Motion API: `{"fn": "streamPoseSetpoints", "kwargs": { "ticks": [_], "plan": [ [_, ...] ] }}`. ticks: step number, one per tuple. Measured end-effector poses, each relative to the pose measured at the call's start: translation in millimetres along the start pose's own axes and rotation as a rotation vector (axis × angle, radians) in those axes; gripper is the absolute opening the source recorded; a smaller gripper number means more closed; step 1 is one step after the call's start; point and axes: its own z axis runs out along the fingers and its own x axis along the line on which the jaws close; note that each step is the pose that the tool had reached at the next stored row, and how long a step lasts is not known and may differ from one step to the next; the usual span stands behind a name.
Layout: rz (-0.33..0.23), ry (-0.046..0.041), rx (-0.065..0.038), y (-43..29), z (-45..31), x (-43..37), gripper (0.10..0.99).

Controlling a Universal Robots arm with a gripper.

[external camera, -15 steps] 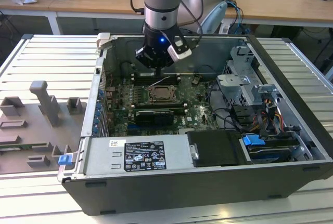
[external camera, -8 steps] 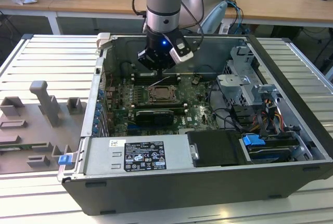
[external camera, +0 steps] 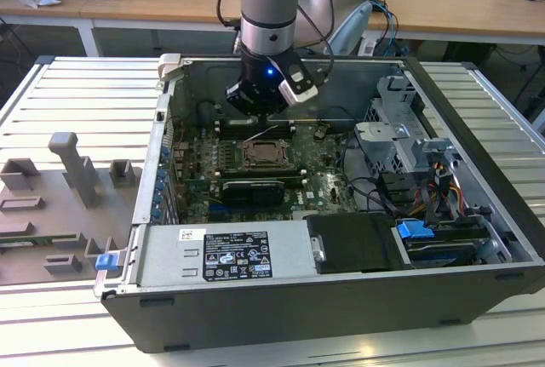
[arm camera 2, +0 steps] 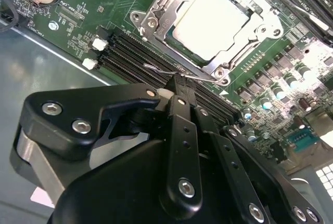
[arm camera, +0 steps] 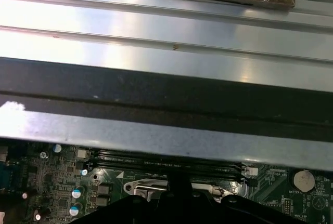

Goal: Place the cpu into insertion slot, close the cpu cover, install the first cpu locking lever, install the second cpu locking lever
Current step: 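Install the first cpu locking lever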

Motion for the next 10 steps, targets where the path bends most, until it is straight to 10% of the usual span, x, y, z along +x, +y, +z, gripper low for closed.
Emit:
{"fn": "streamPoseSetpoints", "kwargs": {
  "ticks": [10],
  "plan": [
    [0.003, -0.0045, 0.0, 2.7, 5.5, -8.0, 0.106]
  ]
}}
